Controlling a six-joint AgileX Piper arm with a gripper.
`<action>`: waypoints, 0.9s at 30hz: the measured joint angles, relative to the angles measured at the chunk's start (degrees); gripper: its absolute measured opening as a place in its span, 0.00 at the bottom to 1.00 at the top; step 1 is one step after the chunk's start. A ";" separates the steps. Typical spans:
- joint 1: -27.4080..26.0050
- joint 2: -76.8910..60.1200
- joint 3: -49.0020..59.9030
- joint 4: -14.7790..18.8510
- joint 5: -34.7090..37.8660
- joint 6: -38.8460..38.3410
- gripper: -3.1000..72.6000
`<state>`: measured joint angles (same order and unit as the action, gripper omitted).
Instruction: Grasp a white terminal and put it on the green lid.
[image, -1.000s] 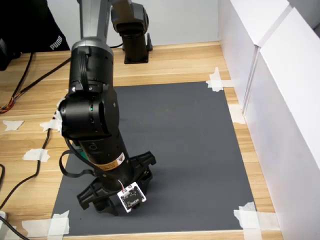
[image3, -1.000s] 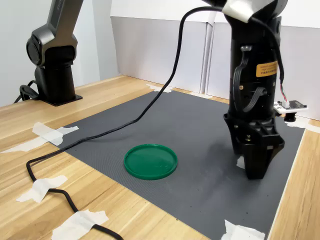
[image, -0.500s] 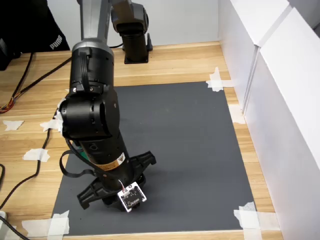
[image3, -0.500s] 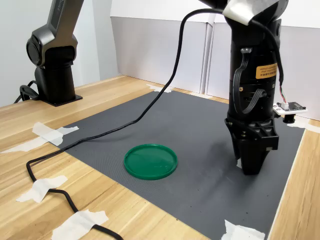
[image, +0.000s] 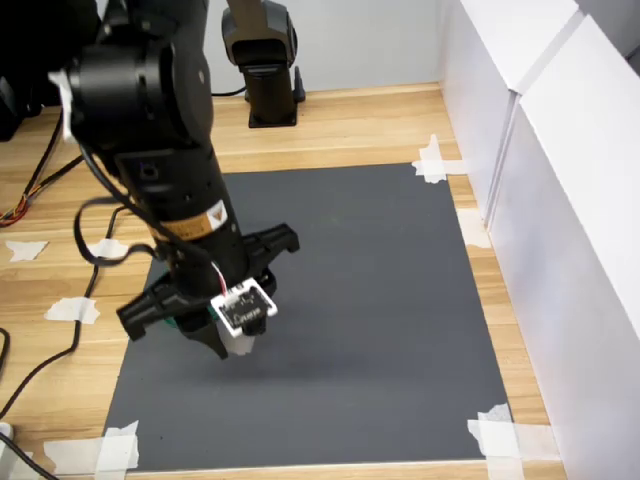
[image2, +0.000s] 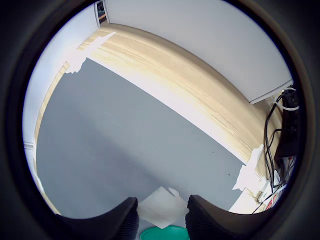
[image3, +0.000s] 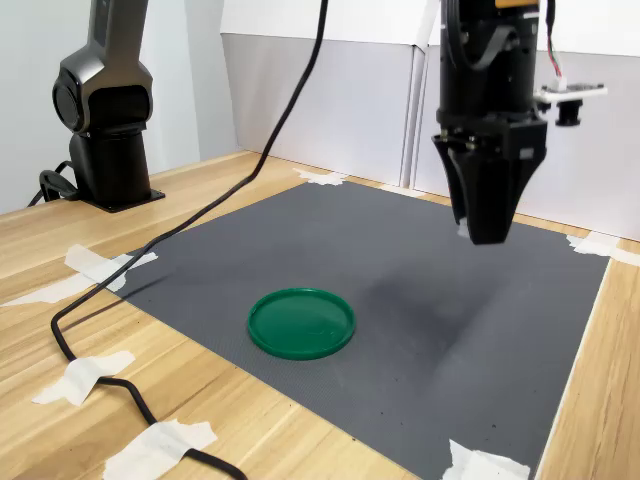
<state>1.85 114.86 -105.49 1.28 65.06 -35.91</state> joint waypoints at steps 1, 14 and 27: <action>-0.28 -1.20 1.03 0.00 0.00 0.00 0.52; -10.10 -12.73 21.79 1.02 -8.20 -9.27 0.52; -10.93 -13.06 36.49 -2.36 -20.21 -11.12 0.52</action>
<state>-9.08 101.80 -69.00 -1.09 44.85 -47.03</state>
